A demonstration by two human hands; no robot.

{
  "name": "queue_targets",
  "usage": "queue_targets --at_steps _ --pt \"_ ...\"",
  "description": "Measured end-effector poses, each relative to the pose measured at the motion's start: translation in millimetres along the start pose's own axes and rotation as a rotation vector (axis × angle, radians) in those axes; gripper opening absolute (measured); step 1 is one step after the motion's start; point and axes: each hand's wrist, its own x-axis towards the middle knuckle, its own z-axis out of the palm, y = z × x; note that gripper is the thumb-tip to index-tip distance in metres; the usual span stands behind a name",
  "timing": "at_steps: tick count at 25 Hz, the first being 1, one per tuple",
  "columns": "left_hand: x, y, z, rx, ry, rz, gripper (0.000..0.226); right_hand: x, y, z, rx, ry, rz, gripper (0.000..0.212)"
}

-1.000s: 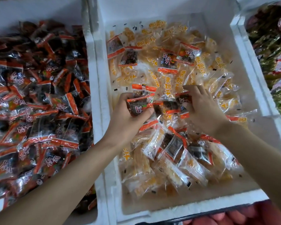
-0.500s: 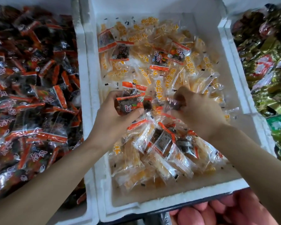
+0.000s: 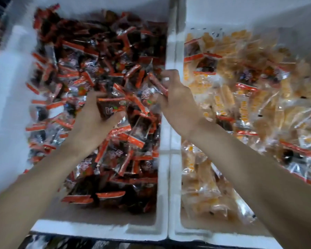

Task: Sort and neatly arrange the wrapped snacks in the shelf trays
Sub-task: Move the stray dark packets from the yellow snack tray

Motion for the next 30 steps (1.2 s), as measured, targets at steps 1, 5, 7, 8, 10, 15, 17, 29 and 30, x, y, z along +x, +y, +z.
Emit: queue_targets --at_steps 1,5,7,8,10,15,17,29,30 --pt "3.3 -6.9 -1.8 0.105 -0.01 0.018 0.058 4.1 -3.0 9.9 -0.018 -0.003 -0.04 0.041" --pt "-4.9 -13.5 0.0 0.622 -0.04 0.179 0.067 5.5 7.6 33.9 -0.509 -0.089 -0.279 0.053" --pt "-9.0 -12.5 2.9 0.681 -0.088 0.241 0.055 2.4 19.4 36.0 -0.672 -0.196 -0.319 0.058" --pt "-9.1 -13.9 4.4 0.698 -0.104 0.252 0.05 -0.7 23.9 34.5 -0.687 -0.222 -0.333 0.057" --pt "-9.3 -13.0 7.5 0.759 -0.073 0.312 0.045 -11.2 33.6 24.5 -0.617 -0.125 -0.418 0.05" --pt "-2.1 24.5 34.2 0.625 0.029 0.551 0.039 -38.6 74.3 -39.3 -0.572 0.156 -0.419 0.03" --pt "6.5 49.2 58.9 0.57 -0.007 0.65 0.035 -39.9 97.6 -71.5 -0.603 0.205 -0.324 0.029" --pt "94.8 145.6 172.9 0.697 -0.22 0.529 0.079 21.8 165.9 -147.4 -0.828 0.007 0.218 0.064" --pt "101.2 146.9 174.4 0.682 -0.256 0.455 0.081 22.2 165.8 -146.7 -0.837 -0.021 0.21 0.066"
